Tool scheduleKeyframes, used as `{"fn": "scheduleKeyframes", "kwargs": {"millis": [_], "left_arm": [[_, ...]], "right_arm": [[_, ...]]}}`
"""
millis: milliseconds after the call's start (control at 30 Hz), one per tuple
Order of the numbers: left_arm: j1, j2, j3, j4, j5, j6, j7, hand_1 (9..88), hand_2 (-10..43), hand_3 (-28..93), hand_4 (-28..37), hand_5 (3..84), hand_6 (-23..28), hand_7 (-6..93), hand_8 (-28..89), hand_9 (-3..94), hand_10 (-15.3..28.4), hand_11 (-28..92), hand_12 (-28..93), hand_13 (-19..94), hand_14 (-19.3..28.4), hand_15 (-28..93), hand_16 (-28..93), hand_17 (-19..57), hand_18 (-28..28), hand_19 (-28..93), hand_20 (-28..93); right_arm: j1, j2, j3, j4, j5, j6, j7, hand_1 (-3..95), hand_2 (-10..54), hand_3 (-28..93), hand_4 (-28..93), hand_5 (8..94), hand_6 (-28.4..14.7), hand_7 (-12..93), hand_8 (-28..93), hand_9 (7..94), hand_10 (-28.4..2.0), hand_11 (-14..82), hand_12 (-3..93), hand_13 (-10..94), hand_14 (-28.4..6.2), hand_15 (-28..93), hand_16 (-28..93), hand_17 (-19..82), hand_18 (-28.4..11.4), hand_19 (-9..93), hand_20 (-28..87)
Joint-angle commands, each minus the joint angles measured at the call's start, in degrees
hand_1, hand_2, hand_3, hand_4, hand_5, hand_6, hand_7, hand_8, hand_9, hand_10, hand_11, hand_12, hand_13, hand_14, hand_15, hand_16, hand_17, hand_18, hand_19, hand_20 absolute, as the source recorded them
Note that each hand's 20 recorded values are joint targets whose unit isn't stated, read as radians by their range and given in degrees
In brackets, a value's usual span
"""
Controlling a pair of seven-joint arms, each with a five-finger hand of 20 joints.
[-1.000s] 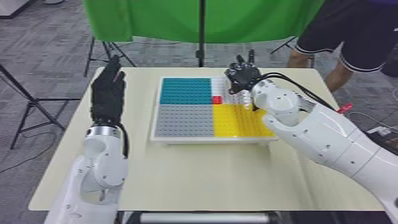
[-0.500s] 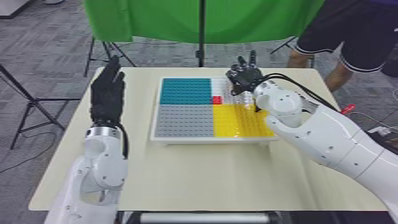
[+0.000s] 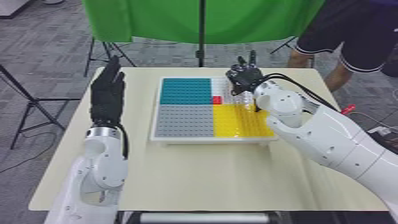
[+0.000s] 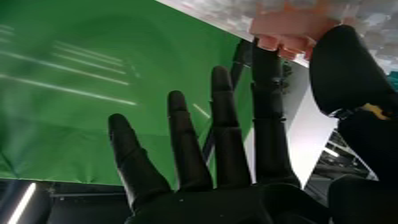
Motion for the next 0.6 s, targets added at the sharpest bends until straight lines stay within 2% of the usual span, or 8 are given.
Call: {"fn": "scheduleKeyframes", "kwargs": {"millis": [33, 600], "left_arm": [[0.56, -0.31, 0.11, -0.01, -0.23, -0.01, 0.19, 25.5, 6.3, 73, -19.2, 32.2, 4.7, 10.4, -9, 19.1, 8.1, 4, 15, 9, 9.2, -4, 17, -12.0, 4.0, 9, 17], [0.26, -0.44, 0.04, 0.12, -0.27, 0.0, 0.3, 25.5, 6.4, 73, -19.0, 32.2, 4.8, 10.5, -9, 19.1, 8.0, 5, 15, 9, 9.2, -3, 17, -12.0, 4.1, 10, 17]], "right_arm": [[1.38, 0.87, -0.68, -1.73, 0.18, -0.47, -0.75, 29.6, -9.5, 89, -23, 46.9, 11.0, 62, 3, 37.8, -6.1, 10.5, 17.3, 22, -10.6, -1, 37, 2, -28.4, 15, 8], [3.86, 1.5, 0.91, -3.71, -0.36, -2.63, -1.47, 27.5, -9.5, 90, -21, 47.1, 9.4, 60, -2, 36.5, -6.9, 9.1, 18.2, 21, -11.1, -2, 38, 1, -28.4, 15, 8]]}}
